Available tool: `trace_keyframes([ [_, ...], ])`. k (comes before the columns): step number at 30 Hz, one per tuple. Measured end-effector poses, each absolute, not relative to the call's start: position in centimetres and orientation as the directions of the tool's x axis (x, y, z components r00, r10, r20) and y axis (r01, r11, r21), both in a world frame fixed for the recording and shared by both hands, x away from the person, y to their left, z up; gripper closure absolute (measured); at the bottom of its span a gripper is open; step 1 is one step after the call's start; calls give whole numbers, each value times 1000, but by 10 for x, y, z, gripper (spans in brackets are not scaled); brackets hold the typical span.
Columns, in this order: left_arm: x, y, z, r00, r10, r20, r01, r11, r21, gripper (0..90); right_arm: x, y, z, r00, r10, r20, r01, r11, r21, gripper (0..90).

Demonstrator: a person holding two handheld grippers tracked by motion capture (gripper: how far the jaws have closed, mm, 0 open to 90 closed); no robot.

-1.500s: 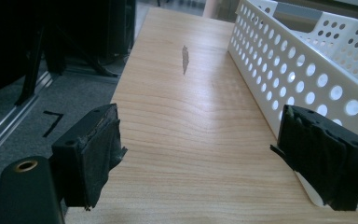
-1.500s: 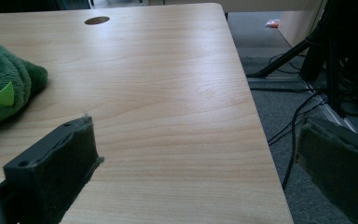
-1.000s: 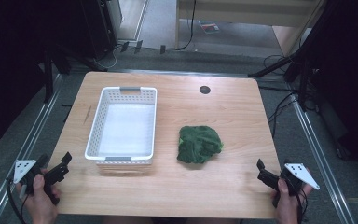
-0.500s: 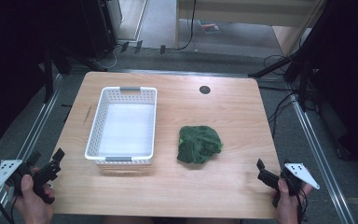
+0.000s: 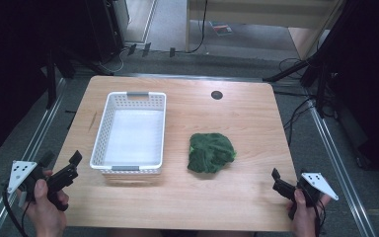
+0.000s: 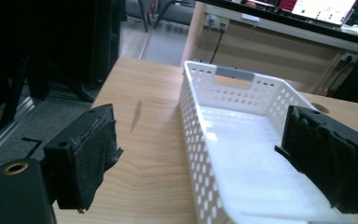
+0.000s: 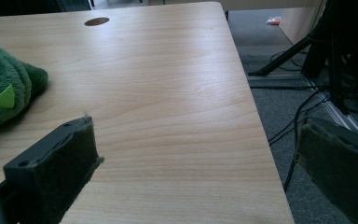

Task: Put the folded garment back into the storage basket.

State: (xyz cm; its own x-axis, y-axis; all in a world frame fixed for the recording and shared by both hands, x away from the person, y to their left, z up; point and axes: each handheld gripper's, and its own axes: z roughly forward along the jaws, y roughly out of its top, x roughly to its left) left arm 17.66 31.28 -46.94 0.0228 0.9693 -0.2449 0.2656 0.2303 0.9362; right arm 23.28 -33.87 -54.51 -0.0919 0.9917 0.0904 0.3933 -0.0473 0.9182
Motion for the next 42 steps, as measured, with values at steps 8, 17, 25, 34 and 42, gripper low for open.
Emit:
trace_keyframes([
  [8, 195, 281, -462, 91, 963, -252, 316, 212, 925, 104, 233, -339, -545, -80, 991, 105, 398, -64, 915, 0],
  [17, 211, 251, -455, 148, 957, -248, 344, 185, 920, 104, 233, -339, -545, -82, 991, 105, 399, -64, 915, 0],
  [25, 227, 217, -453, 192, 948, -254, 372, 169, 913, 104, 233, -340, -545, -82, 991, 106, 400, -65, 914, 0],
  [34, 241, 183, -450, 248, 938, -242, 390, 132, 911, 104, 234, -340, -545, -83, 991, 109, 402, -67, 913, 0],
  [42, 251, 152, -451, 280, 931, -235, 404, 108, 909, 98, 234, -340, -545, -85, 990, 113, 401, -70, 914, 0],
])
